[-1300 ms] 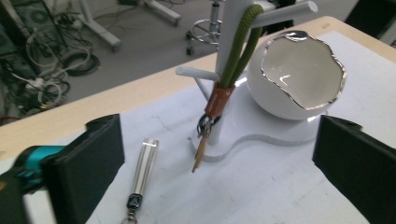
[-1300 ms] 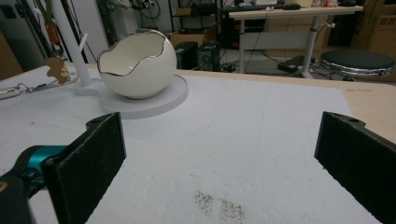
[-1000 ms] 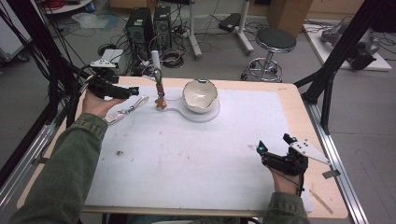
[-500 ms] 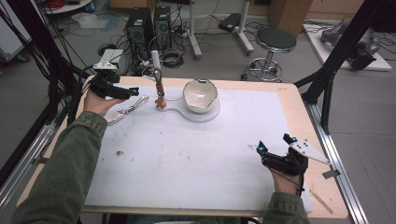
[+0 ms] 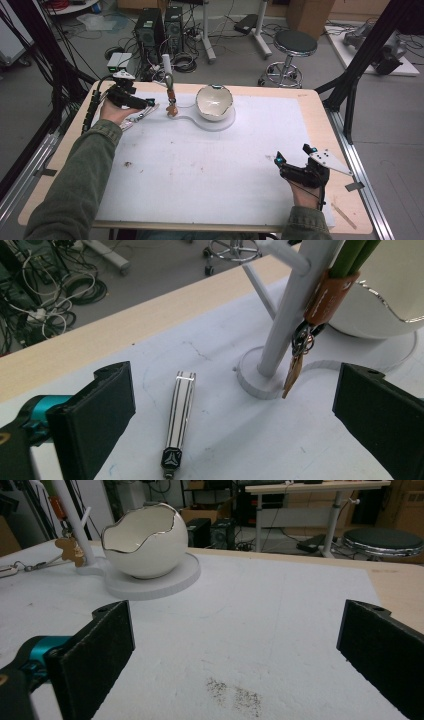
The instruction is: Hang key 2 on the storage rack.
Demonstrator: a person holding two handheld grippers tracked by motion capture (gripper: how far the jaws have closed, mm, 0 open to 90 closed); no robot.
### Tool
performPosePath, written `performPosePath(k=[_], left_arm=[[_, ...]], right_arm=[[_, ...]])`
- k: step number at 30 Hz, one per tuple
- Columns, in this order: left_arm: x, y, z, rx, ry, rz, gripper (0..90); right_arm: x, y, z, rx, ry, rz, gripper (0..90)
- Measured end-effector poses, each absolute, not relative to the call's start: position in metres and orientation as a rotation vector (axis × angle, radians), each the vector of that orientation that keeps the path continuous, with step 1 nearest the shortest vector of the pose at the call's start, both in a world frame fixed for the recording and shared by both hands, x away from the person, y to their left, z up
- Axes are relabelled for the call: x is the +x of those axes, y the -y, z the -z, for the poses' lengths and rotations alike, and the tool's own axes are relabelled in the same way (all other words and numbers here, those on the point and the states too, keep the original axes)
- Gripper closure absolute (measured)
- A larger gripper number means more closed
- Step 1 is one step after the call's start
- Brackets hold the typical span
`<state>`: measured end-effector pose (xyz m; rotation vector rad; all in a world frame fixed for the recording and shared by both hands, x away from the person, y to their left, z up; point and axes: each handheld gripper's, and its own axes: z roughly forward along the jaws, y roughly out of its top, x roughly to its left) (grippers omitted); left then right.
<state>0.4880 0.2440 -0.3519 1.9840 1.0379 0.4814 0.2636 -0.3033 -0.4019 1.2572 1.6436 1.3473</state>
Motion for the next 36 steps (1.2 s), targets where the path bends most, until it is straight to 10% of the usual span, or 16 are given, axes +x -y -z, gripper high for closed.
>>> performPosePath(k=[36], left_arm=[[0.539, -0.238, 0.405, 2.076, -1.286, -0.368, 18.8]], right_arm=[[0.263, 0.302, 0.403, 1.243, -1.656, -1.344, 0.7]])
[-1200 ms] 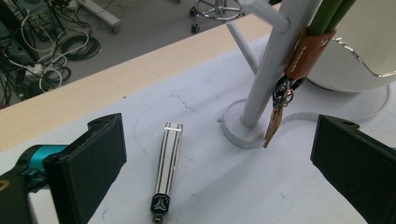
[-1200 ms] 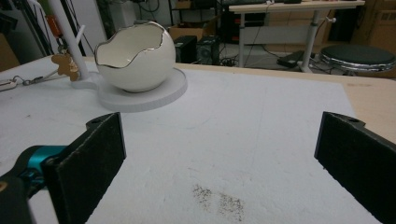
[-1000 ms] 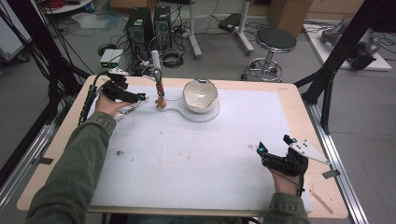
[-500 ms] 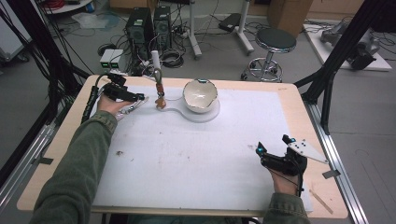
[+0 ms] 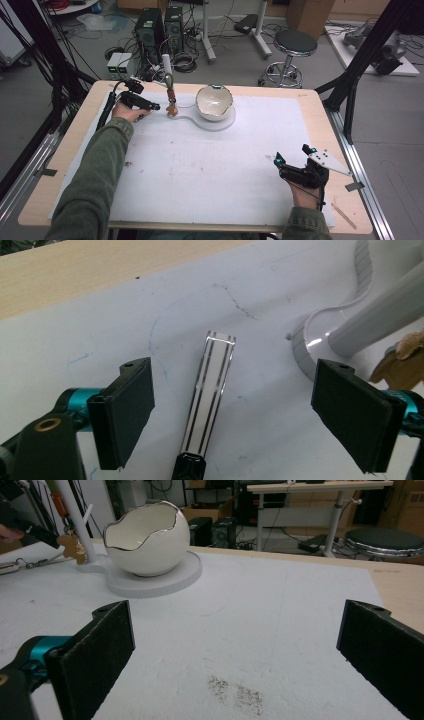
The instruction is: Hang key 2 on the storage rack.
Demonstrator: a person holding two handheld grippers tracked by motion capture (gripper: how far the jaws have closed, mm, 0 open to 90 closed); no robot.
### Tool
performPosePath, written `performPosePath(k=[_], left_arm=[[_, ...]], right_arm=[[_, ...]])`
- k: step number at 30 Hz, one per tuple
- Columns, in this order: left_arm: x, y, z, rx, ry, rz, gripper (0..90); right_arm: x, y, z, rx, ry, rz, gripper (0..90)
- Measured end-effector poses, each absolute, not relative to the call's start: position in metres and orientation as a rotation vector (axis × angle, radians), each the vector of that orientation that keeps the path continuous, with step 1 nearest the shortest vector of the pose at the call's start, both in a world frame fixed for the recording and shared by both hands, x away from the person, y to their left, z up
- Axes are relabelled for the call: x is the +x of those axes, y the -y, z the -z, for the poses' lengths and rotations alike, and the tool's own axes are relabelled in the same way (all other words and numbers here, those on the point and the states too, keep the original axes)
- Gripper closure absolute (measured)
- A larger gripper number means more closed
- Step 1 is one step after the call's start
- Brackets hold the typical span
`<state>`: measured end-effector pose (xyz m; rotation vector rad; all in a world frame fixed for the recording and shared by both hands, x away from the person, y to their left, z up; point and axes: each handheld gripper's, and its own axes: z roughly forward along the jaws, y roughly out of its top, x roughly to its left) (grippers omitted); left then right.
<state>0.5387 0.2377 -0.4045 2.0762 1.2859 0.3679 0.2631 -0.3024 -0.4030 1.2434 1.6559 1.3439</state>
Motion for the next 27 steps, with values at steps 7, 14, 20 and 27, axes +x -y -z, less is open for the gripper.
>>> performPosePath(k=[7, 14, 20, 27], left_arm=[[0.544, -0.241, 0.416, 2.1, -1.339, -0.404, 30.3], [0.545, -0.235, 0.425, 2.136, -1.322, -0.407, 40.4], [0.544, -0.229, 0.426, 2.137, -1.304, -0.43, 63.4], [0.544, -0.233, 0.427, 2.075, -1.337, -0.358, 74.0]], right_arm=[[0.263, 0.303, 0.403, 1.248, -1.656, -1.345, 0.7], [0.264, 0.303, 0.404, 1.246, -1.657, -1.335, 0.7], [0.264, 0.304, 0.404, 1.245, -1.657, -1.335, 0.7], [0.262, 0.304, 0.403, 1.242, -1.649, -1.332, 0.7]])
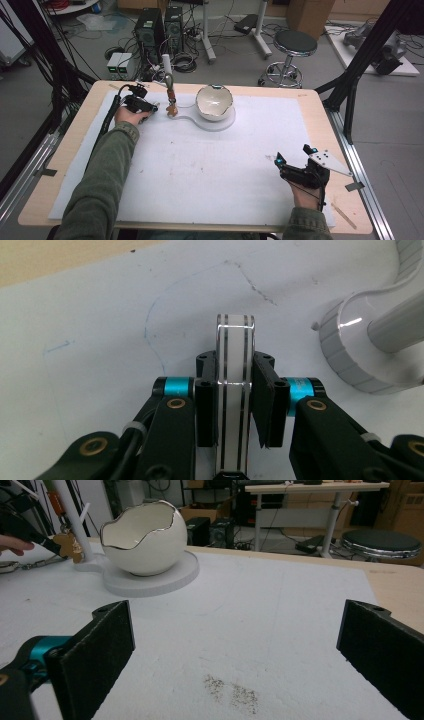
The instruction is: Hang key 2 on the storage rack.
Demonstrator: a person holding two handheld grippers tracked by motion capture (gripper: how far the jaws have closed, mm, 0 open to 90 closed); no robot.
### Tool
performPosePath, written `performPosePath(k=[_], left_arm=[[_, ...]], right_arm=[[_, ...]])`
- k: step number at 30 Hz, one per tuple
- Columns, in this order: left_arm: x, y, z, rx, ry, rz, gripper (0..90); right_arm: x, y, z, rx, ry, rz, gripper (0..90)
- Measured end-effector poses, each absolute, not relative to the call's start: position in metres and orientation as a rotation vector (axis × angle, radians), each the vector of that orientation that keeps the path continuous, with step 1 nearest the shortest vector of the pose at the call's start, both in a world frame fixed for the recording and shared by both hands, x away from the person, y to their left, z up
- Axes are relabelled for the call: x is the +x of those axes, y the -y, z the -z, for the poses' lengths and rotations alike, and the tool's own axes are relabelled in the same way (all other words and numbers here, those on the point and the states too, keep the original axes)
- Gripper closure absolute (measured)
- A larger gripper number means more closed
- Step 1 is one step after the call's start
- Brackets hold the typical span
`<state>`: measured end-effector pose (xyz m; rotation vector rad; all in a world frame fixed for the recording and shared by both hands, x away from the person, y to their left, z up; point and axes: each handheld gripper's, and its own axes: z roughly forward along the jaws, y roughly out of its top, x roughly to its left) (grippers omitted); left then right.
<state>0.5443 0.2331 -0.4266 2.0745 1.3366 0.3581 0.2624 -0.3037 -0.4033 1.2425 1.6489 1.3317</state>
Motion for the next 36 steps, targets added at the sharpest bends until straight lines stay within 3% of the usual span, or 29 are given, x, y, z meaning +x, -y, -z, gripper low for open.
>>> performPosePath(k=[16, 23, 36], left_arm=[[0.528, -0.248, 0.393, 2.041, -1.282, -0.434, 74.2], [0.517, -0.256, 0.362, 1.877, -1.222, -0.444, 74.3], [0.492, -0.262, 0.321, 1.8, -1.139, -0.501, 74.3]], right_arm=[[0.262, 0.304, 0.402, 1.235, -1.648, -1.343, 0.9], [0.264, 0.303, 0.402, 1.232, -1.651, -1.341, 0.9], [0.265, 0.305, 0.401, 1.238, -1.63, -1.369, 0.9]])
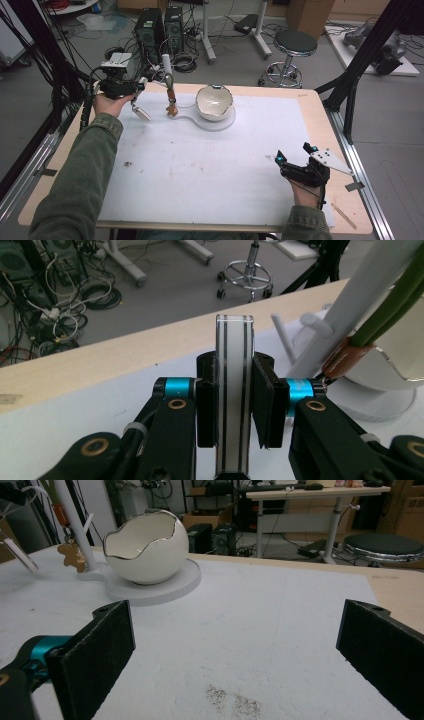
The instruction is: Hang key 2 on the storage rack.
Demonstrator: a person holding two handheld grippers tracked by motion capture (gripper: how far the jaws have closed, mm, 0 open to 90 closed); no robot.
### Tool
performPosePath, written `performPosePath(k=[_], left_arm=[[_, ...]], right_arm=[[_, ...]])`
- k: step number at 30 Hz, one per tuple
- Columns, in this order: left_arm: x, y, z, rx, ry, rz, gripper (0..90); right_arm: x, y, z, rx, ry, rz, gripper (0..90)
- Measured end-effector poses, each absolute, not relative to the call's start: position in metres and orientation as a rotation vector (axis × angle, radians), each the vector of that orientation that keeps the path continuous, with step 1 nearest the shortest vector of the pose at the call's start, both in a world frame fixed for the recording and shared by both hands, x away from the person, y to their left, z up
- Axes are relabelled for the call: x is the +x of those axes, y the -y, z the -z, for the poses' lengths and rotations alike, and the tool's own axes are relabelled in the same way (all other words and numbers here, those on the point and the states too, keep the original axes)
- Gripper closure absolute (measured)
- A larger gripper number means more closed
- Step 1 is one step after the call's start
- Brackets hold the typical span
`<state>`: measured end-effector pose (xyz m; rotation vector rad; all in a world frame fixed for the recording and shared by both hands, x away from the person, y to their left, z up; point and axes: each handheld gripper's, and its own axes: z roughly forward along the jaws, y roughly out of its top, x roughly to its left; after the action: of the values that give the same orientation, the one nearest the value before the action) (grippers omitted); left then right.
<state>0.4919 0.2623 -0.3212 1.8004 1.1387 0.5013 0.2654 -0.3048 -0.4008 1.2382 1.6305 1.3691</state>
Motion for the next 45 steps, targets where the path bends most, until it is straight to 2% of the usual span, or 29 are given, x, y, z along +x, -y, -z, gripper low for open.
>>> performPosePath(k=[13, 22, 33, 45], left_arm=[[0.47, -0.276, 0.282, 1.721, -1.114, -0.553, 74.3], [0.462, -0.272, 0.256, 1.7, -1.071, -0.542, 74.3], [0.465, -0.265, 0.241, 1.654, -1.036, -0.585, 74.3], [0.488, -0.25, 0.237, 1.662, -1.046, -0.603, 74.3]], right_arm=[[0.268, 0.298, 0.401, 1.222, -1.654, -1.375, 0.9], [0.269, 0.296, 0.402, 1.227, -1.667, -1.375, 1.0], [0.269, 0.297, 0.401, 1.221, -1.665, -1.376, 1.0], [0.269, 0.297, 0.401, 1.221, -1.666, -1.378, 1.0]])
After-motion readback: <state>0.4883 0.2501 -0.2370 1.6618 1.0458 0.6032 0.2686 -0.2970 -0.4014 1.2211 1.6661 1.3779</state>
